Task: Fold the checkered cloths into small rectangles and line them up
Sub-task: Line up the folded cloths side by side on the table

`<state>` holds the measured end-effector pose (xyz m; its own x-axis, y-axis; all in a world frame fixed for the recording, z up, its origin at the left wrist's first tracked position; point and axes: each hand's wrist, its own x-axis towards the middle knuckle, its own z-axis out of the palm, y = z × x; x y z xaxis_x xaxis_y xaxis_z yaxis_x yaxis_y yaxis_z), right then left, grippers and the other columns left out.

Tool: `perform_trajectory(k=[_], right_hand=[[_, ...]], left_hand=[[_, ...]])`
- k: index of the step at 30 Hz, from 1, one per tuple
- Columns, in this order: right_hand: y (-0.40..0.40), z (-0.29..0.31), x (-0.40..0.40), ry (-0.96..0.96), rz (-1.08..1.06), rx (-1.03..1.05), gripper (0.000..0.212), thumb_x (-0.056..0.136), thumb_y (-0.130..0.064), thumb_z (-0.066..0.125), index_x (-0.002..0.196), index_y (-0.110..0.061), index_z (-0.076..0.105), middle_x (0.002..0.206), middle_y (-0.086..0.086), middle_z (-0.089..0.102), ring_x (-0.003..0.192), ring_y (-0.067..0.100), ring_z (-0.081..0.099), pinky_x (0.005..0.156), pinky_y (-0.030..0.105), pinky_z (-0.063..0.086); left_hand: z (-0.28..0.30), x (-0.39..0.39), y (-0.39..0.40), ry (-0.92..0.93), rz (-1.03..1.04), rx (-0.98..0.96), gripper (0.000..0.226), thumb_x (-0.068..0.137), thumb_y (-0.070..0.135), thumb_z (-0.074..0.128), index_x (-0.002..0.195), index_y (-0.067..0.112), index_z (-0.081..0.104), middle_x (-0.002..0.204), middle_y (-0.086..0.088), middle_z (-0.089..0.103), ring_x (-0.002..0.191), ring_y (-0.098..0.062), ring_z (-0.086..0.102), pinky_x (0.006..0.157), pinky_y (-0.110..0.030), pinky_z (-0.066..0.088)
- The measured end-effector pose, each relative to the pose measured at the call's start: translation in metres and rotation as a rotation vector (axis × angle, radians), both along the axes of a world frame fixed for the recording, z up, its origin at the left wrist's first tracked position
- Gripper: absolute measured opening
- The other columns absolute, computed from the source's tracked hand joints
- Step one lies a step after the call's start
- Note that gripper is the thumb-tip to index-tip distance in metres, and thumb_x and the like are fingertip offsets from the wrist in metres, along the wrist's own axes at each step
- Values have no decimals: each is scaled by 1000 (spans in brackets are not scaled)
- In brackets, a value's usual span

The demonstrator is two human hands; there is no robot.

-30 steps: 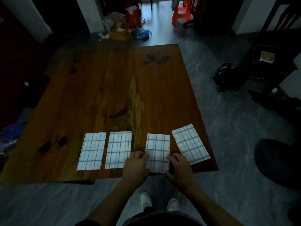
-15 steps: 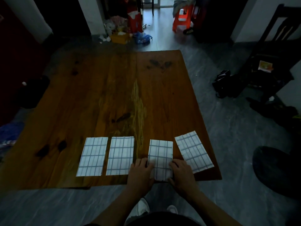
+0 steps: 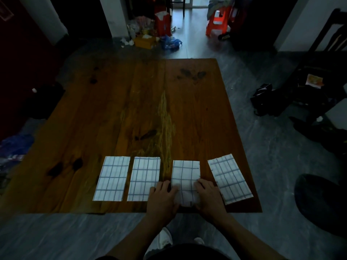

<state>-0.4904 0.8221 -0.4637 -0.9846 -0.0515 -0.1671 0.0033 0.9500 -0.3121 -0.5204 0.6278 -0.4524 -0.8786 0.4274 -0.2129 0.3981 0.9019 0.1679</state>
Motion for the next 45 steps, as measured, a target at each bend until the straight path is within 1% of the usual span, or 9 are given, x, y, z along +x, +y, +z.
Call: perform_trajectory(k=[6, 9, 14, 19, 23, 29, 35, 42, 45], right_hand=[[2, 1, 3, -8, -33, -5, 76, 69, -48, 76, 134, -22, 47, 139, 4, 46, 124, 24, 44, 99, 38, 41], [6, -4, 15, 11, -76, -14, 78, 66, -54, 75, 133, -23, 48, 129, 3, 51, 116, 23, 49, 94, 39, 46], [8, -7, 24, 44, -70, -46, 58, 68, -38, 78, 121, -23, 59, 114, 2, 58, 103, 22, 56, 85, 35, 49], [4, -4, 21, 58, -45, -34, 61, 58, -31, 85, 114, -28, 60, 112, -2, 61, 99, 20, 59, 79, 34, 53], [0, 1, 16, 58, -37, -30, 63, 54, -27, 89, 112, -29, 63, 114, -5, 63, 101, 17, 61, 78, 31, 53], [-8, 0, 0, 8, -3, -51, 53, 75, -25, 74, 126, -24, 58, 132, 0, 55, 121, 22, 50, 94, 37, 44], [-19, -1, -7, -1, 10, -42, 53, 72, -28, 77, 122, -24, 59, 127, -1, 56, 115, 22, 52, 88, 37, 45], [-23, 1, -7, -19, 13, -36, 53, 79, -31, 70, 129, -26, 52, 135, -3, 49, 121, 20, 45, 94, 35, 40], [-23, 1, -6, -19, 19, -43, 54, 79, -35, 70, 130, -25, 52, 136, -2, 49, 121, 21, 45, 93, 36, 39]], left_hand=[[2, -1, 1, -19, -32, 16, 74, 82, 60, 56, 146, 36, 26, 148, -2, 33, 133, -26, 31, 107, -44, 31], [-1, 3, 3, -1, -80, 31, 69, 82, 57, 57, 142, 31, 35, 144, -2, 40, 129, -24, 38, 104, -42, 35], [-7, 5, 3, 24, -202, 63, 46, 74, 42, 68, 117, 27, 59, 123, 2, 56, 110, -20, 53, 86, -35, 46], [-7, 1, 1, 67, -201, 63, 42, 74, 41, 68, 113, 27, 60, 118, 2, 59, 106, -18, 55, 83, -34, 48], [-8, -2, -4, 87, -184, 62, 38, 77, 41, 66, 112, 26, 61, 114, 2, 59, 102, -18, 56, 80, -33, 49], [-8, -6, -11, 105, -140, 57, 35, 78, 42, 62, 109, 26, 63, 111, 2, 60, 101, -18, 57, 80, -34, 49], [-6, -12, -19, 111, -101, 30, 46, 70, 43, 73, 111, 24, 65, 109, 0, 63, 99, -21, 59, 78, -36, 51], [-8, -13, -24, 94, -97, 42, 51, 73, 49, 65, 118, 27, 61, 117, 1, 62, 107, -21, 57, 84, -37, 50], [-9, -15, -24, 84, -38, 72, 52, 75, 45, 68, 124, 28, 57, 124, -1, 59, 111, -21, 56, 87, -37, 50]])
